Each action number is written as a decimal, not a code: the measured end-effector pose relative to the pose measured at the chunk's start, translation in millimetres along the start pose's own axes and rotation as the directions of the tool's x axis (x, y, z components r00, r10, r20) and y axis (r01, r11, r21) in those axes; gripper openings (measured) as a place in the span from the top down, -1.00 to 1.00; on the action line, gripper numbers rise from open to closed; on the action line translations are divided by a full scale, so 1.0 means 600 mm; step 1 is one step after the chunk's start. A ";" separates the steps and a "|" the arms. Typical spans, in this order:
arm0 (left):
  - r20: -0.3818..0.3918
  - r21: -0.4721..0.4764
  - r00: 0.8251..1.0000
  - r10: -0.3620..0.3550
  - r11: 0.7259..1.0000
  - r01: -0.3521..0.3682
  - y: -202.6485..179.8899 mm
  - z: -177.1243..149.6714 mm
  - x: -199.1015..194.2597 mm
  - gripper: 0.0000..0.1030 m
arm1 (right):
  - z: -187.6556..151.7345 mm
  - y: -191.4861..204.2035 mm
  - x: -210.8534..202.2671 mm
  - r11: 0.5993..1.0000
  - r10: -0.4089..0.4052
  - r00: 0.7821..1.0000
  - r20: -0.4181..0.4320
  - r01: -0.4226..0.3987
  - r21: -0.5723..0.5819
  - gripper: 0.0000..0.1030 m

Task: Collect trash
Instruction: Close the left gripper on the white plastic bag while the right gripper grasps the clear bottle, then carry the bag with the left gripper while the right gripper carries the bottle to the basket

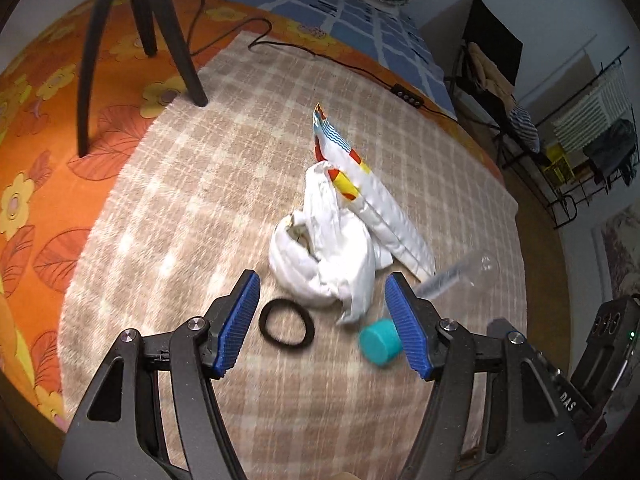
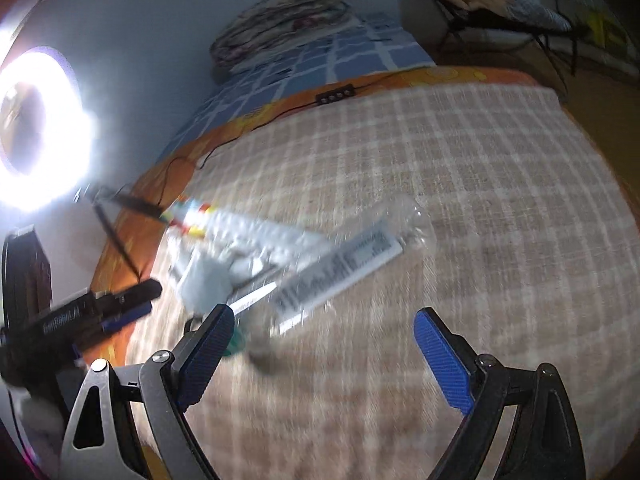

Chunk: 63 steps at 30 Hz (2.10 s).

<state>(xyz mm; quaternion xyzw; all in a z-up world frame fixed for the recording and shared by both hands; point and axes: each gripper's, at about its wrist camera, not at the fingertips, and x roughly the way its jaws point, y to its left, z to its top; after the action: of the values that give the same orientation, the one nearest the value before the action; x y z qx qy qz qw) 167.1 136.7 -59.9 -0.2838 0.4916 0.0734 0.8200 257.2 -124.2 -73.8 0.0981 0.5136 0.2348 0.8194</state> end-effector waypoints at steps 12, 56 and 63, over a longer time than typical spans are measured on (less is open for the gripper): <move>-0.036 -0.073 0.999 -0.013 0.997 0.010 0.013 0.029 0.052 -0.30 | 0.026 -0.033 0.082 0.979 0.058 0.996 -0.072 -0.043 0.199 -0.80; 0.128 0.072 0.991 -0.024 0.997 0.015 0.007 0.014 -0.093 0.68 | 0.008 0.009 -0.060 0.989 0.148 0.983 0.112 -0.146 -0.022 -0.19; 0.161 0.116 0.985 -0.063 0.992 0.045 -0.003 -0.026 -0.166 0.68 | -0.010 0.010 -0.129 0.985 0.153 0.977 0.148 -0.138 -0.103 -0.18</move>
<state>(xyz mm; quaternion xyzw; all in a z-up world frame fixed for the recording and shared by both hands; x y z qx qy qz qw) 105.4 142.8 19.9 -0.2437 0.4178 0.0466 0.8740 222.2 -156.7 -12.7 0.1155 0.4282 0.3092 0.8412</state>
